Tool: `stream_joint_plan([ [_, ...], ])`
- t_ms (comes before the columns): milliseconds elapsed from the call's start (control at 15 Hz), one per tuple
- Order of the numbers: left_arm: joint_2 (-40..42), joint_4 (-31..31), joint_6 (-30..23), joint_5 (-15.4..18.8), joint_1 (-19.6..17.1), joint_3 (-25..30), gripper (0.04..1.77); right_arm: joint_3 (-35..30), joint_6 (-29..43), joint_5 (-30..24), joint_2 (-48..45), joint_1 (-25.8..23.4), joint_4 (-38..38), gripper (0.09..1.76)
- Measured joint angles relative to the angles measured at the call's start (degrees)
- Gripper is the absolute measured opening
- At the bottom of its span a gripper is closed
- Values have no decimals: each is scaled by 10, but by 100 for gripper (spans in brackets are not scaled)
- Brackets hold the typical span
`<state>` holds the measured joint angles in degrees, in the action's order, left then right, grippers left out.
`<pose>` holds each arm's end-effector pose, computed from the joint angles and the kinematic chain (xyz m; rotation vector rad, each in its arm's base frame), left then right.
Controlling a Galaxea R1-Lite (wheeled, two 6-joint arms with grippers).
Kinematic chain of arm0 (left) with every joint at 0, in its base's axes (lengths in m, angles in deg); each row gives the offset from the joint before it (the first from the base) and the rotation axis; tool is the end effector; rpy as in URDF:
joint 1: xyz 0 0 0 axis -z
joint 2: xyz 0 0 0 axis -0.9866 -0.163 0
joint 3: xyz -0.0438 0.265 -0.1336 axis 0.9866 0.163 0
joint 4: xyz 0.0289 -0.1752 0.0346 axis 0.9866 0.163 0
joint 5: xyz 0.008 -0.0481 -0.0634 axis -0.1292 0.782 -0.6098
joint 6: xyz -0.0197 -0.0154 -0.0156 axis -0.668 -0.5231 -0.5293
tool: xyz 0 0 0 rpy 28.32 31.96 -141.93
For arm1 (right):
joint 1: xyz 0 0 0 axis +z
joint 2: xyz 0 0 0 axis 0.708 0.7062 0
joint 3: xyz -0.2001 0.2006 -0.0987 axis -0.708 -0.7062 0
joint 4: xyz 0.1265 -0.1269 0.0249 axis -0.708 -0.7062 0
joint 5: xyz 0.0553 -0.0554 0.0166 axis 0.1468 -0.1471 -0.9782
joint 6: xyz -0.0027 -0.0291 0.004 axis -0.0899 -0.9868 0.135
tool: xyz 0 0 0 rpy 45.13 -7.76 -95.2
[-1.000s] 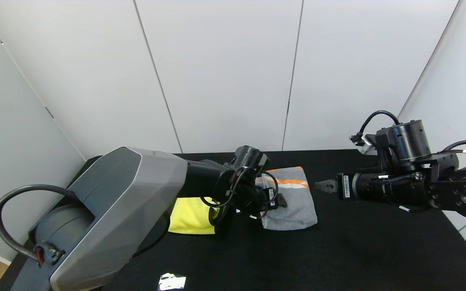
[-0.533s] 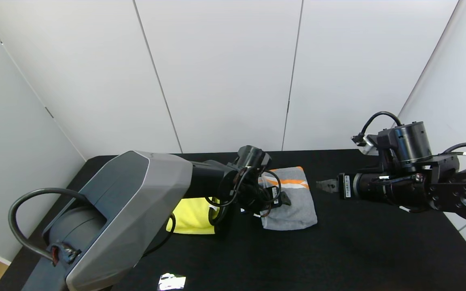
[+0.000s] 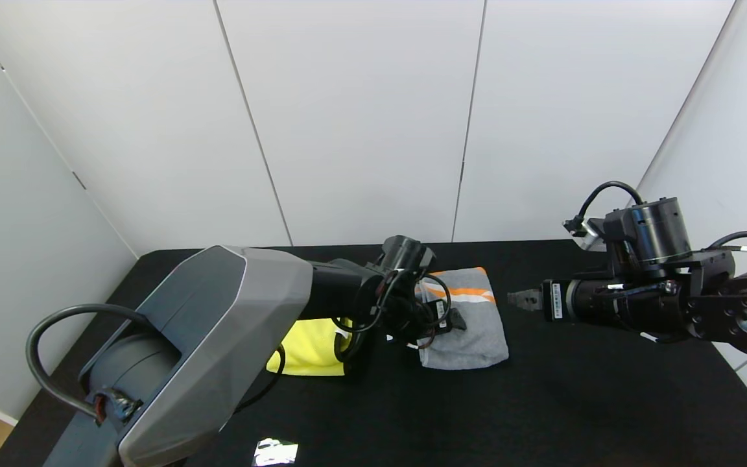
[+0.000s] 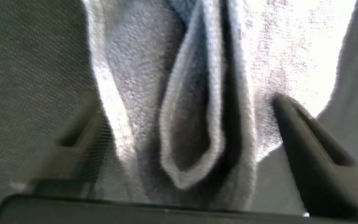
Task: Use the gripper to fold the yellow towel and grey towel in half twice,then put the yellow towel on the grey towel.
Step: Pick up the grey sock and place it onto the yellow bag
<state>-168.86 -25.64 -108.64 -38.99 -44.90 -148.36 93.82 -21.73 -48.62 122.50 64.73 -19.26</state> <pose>0.3952 -0.2900 0.0730 -0.3727 1.0164 -0.4459 0.3079 0.1094 0.1636 0.1258 0.6545 0.2377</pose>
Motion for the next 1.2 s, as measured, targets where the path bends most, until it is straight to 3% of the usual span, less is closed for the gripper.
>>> stream_joint_plan([
  [200,-1,0,1,-2,0,-2,115,-1,0,0,0,0,0,171],
  [467,-2,0,1,-4,0,-3,66,-4,1,0,0,0,0,171],
  [533,-2,0,1,-4,0,-3,16,-4,1,0,0,0,0,171],
  [1200,11,5,15,-8,1,-3,21,-11,1,1,-1,0,0,171],
])
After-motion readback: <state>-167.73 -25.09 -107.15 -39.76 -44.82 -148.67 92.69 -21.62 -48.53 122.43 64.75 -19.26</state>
